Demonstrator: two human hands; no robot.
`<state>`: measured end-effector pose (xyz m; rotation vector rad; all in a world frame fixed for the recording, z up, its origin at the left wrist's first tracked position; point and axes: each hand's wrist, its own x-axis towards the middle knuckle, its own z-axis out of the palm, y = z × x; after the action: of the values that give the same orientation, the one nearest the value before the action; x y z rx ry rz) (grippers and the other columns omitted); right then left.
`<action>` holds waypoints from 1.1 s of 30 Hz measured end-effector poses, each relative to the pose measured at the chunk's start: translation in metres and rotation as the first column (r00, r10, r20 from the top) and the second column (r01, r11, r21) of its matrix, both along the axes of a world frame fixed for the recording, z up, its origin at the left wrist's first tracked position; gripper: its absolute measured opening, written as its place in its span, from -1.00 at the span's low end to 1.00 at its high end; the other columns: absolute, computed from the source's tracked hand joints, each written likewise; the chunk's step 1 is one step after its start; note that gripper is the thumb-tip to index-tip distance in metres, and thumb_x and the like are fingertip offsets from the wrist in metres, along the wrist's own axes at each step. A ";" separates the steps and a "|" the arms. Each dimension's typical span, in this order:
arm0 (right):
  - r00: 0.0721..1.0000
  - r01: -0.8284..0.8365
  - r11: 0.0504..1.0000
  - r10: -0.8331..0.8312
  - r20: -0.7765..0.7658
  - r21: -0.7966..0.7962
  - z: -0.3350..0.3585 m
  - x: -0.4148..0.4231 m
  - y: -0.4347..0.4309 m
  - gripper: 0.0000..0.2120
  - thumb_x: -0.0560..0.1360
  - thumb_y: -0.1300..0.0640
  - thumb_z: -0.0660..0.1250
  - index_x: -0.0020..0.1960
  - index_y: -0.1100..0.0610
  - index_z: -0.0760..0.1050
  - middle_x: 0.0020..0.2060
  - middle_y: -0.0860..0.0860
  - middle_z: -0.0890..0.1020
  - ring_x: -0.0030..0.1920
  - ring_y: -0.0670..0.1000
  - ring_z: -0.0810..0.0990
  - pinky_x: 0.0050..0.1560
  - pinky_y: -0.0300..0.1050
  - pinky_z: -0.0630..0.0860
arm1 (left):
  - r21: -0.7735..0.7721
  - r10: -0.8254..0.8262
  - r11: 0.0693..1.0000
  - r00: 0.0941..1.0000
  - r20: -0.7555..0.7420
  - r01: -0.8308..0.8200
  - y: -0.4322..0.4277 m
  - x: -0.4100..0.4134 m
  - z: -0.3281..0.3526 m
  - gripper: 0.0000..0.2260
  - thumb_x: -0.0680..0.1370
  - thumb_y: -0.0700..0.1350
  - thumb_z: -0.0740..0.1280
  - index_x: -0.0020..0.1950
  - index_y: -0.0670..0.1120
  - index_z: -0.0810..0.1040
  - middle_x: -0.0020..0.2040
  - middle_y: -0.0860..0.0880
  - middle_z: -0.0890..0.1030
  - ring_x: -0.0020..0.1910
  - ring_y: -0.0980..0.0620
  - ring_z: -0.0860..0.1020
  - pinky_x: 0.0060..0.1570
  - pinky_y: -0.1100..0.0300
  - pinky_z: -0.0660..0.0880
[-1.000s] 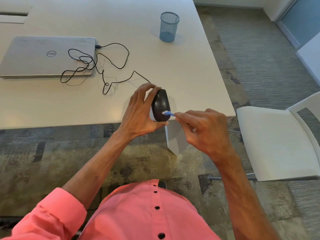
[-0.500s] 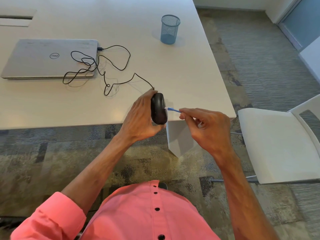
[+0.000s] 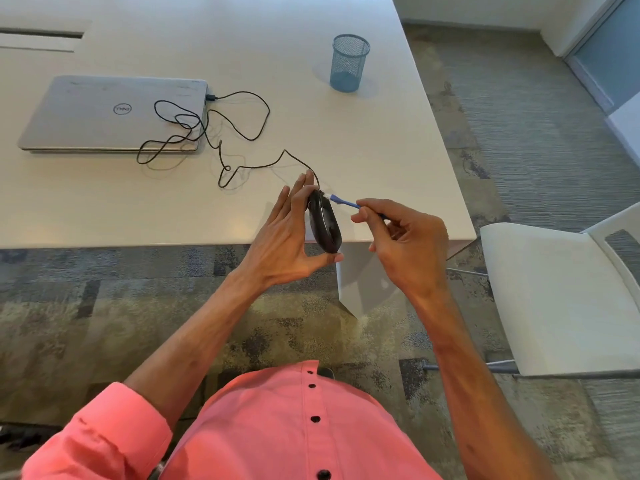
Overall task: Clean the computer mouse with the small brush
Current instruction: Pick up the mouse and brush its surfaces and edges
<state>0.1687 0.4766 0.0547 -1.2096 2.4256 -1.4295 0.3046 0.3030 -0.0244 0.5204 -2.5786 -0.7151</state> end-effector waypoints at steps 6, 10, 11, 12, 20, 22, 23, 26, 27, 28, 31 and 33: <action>0.904 -0.053 0.991 0.099 -0.415 0.122 0.004 0.001 -0.005 -0.84 0.69 -0.01 0.45 0.20 -0.12 0.77 -0.09 -0.22 0.81 -0.36 -0.08 0.67 -0.34 -0.02 0.62 | 0.006 0.003 1.000 0.999 -0.033 -0.003 -0.003 0.003 -0.001 0.19 0.49 0.43 0.61 0.81 -0.19 0.10 0.89 -0.07 0.00 0.88 0.00 0.00 0.86 -0.05 -0.09; 0.853 -0.133 0.965 0.227 -0.470 0.225 0.009 -0.005 0.003 -0.84 0.68 0.00 0.43 0.17 -0.11 0.79 -0.19 -0.18 0.80 -0.40 -0.04 0.66 -0.39 -0.05 0.60 | -0.003 -0.009 1.000 0.999 -0.051 0.009 -0.007 0.004 -0.004 0.20 0.48 0.39 0.65 0.82 -0.21 0.11 0.89 -0.07 0.04 0.87 0.00 0.03 0.86 -0.06 -0.07; 0.848 -0.158 0.953 0.266 -0.459 0.259 0.012 -0.006 0.006 -0.84 0.66 0.00 0.44 0.14 -0.11 0.80 -0.21 -0.18 0.79 -0.39 -0.05 0.67 -0.37 -0.05 0.61 | -0.004 -0.012 1.000 0.999 -0.053 0.012 -0.008 0.004 -0.005 0.20 0.47 0.39 0.65 0.81 -0.21 0.12 0.88 -0.08 0.06 0.87 0.00 0.04 0.86 -0.07 -0.06; 0.844 -0.181 0.937 0.304 -0.442 0.298 0.015 -0.007 0.009 -0.86 0.65 0.00 0.46 0.10 -0.13 0.80 -0.23 -0.19 0.79 -0.36 -0.06 0.69 -0.34 -0.05 0.63 | -0.005 -0.016 1.000 0.999 -0.052 0.016 -0.008 0.004 -0.006 0.20 0.47 0.39 0.65 0.81 -0.21 0.12 0.88 -0.07 0.08 0.87 0.00 0.05 0.86 -0.08 -0.05; 0.928 -0.168 0.973 0.211 -0.308 0.160 0.027 -0.017 0.016 -0.92 0.63 0.07 0.55 0.02 -0.09 0.81 -0.21 -0.27 0.78 -0.37 -0.14 0.65 -0.31 -0.11 0.62 | 0.024 -0.026 0.999 0.998 -0.060 0.028 -0.006 0.006 -0.013 0.21 0.45 0.36 0.68 0.80 -0.18 0.11 0.87 -0.03 0.13 0.86 0.04 0.07 0.86 -0.12 0.00; 0.934 -0.129 0.987 0.152 -0.324 0.091 0.024 -0.012 0.011 -0.91 0.65 0.06 0.52 0.08 -0.08 0.81 -0.12 -0.26 0.80 -0.37 -0.10 0.66 -0.33 -0.04 0.63 | 0.024 -0.023 0.999 0.997 -0.070 0.025 -0.008 0.006 -0.012 0.20 0.44 0.33 0.70 0.80 -0.17 0.12 0.87 -0.02 0.15 0.86 0.04 0.08 0.86 -0.12 0.01; 0.925 -0.129 0.987 0.156 -0.347 0.099 0.022 -0.010 0.009 -0.89 0.65 0.05 0.51 0.10 -0.09 0.81 -0.10 -0.25 0.81 -0.36 -0.10 0.67 -0.33 -0.02 0.64 | 0.022 -0.019 1.000 0.997 -0.074 0.021 -0.008 0.006 -0.012 0.19 0.44 0.32 0.70 0.80 -0.18 0.12 0.86 -0.02 0.16 0.86 0.05 0.08 0.86 -0.11 0.01; 0.887 -0.149 0.968 0.220 -0.406 0.200 0.017 -0.006 0.008 -0.87 0.64 0.00 0.46 0.06 -0.12 0.81 -0.18 -0.22 0.80 -0.37 -0.11 0.66 -0.33 -0.03 0.64 | 0.014 -0.003 1.000 0.996 -0.088 0.004 -0.012 0.006 -0.010 0.17 0.44 0.30 0.71 0.78 -0.19 0.14 0.86 -0.03 0.18 0.86 0.05 0.09 0.86 -0.07 0.01; 0.877 -0.155 0.958 0.246 -0.413 0.242 0.016 -0.006 0.010 -0.86 0.63 -0.02 0.45 0.04 -0.12 0.81 -0.23 -0.21 0.79 -0.38 -0.09 0.66 -0.33 -0.03 0.63 | 0.016 0.002 1.000 0.996 -0.088 0.000 -0.013 0.007 -0.010 0.17 0.44 0.30 0.71 0.78 -0.19 0.15 0.85 -0.03 0.19 0.86 0.06 0.10 0.86 -0.07 0.01; 0.870 -0.161 0.946 0.270 -0.412 0.280 0.015 -0.007 0.011 -0.86 0.63 -0.03 0.45 0.02 -0.13 0.80 -0.27 -0.20 0.78 -0.38 -0.07 0.67 -0.33 -0.03 0.63 | 0.019 0.002 1.000 0.996 -0.086 0.000 -0.014 0.007 -0.010 0.17 0.44 0.29 0.71 0.78 -0.19 0.15 0.85 -0.03 0.19 0.86 0.06 0.10 0.86 -0.06 0.00; 0.858 -0.181 0.923 0.317 -0.404 0.339 0.016 -0.010 0.017 -0.86 0.63 -0.03 0.46 -0.04 -0.14 0.79 -0.30 -0.21 0.76 -0.36 -0.08 0.68 -0.29 -0.02 0.65 | 0.025 -0.012 1.000 0.996 -0.085 0.014 -0.014 0.009 -0.012 0.16 0.44 0.29 0.72 0.78 -0.17 0.15 0.85 -0.01 0.20 0.86 0.06 0.11 0.86 -0.08 0.01; 0.873 -0.172 0.939 0.285 -0.397 0.298 0.017 -0.010 0.019 -0.90 0.63 0.02 0.52 -0.04 -0.13 0.79 -0.28 -0.24 0.77 -0.37 -0.12 0.66 -0.29 -0.04 0.66 | 0.034 -0.013 0.999 0.996 -0.091 0.016 -0.012 0.011 -0.013 0.17 0.45 0.28 0.72 0.79 -0.17 0.13 0.85 -0.02 0.20 0.85 0.04 0.12 0.86 -0.08 0.01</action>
<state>0.1585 0.4959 0.0713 -1.8338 2.5030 -0.8148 0.3152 0.2912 -0.0379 0.4694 -2.4920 -0.7715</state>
